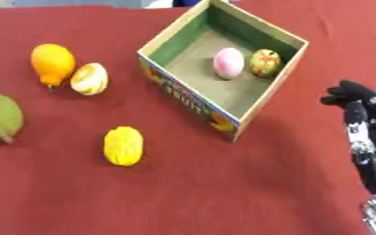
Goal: Pick up objects on the table and place them in the box.
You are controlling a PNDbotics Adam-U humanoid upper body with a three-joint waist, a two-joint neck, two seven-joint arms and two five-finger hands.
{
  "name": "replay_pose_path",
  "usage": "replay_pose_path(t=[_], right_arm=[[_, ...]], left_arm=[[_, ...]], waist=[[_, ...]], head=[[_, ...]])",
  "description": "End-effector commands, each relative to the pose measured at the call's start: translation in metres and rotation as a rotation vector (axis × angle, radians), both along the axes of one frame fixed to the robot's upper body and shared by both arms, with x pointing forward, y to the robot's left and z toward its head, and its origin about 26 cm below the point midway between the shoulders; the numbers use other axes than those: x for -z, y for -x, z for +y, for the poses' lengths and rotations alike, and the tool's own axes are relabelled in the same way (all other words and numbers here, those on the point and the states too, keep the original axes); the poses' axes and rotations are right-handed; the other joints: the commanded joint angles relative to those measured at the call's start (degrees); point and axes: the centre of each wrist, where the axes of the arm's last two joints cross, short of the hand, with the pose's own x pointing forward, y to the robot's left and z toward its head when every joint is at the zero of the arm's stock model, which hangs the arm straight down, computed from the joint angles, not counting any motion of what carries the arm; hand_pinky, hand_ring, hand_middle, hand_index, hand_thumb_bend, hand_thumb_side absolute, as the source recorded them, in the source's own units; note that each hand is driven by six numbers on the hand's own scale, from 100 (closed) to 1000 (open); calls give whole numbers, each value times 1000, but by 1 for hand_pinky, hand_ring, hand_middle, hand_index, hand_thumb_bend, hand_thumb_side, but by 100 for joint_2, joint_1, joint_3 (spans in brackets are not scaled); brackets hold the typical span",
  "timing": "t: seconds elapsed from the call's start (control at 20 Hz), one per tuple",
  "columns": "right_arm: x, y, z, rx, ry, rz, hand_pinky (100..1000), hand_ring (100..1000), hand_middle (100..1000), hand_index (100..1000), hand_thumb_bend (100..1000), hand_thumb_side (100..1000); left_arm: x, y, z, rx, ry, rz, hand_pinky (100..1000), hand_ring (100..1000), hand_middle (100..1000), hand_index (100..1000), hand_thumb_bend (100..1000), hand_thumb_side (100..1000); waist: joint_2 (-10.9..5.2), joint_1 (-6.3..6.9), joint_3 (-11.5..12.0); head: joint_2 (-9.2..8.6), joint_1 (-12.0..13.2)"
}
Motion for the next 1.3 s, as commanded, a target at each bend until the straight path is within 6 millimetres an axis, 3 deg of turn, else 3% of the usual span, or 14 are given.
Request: replay_pose_path(t=[0.05, 0.35, 0.6, 0.95, 1.1, 1.3], right_arm=[[-6, 0, 0, -4, 1, -16, 844, 703, 706, 830, 100, 738], [-5, 0, 2, -4, -11, -16, 844, 698, 701, 828, 100, 740], [-3, 0, 3, 3, -23, -16, 843, 696, 698, 828, 100, 742], [-3, 0, 4, 7, -33, -16, 843, 693, 695, 828, 100, 743], [-3, 0, 3, 9, -34, -17, 844, 692, 693, 829, 100, 742], [-2, 1, 2, 13, -31, -17, 845, 691, 692, 829, 100, 741]], left_arm=[[-11, -1, 4, -17, -20, -11, 849, 813, 783, 873, 337, 100], [0, -12, 10, -54, -105, -12, 839, 812, 795, 870, 375, 100], [13, -23, 13, -50, -125, -18, 800, 776, 741, 807, 296, 100], [18, -27, 8, -25, -111, -142, 724, 685, 624, 685, 109, 100], [11, -25, 4, -2, -69, -220, 714, 661, 603, 646, 100, 100], [-14, -12, -6, 52, -50, -297, 718, 667, 608, 651, 115, 100]], waist=[[-77, -2, -12], [-56, -5, -52], [-35, -9, -62], [-17, -10, -52], [-18, -14, -54], [-33, -7, -61]], head=[[-56, 18], [-82, 43], [-81, 41], [-67, 44], [-61, 35], [-46, 15]])
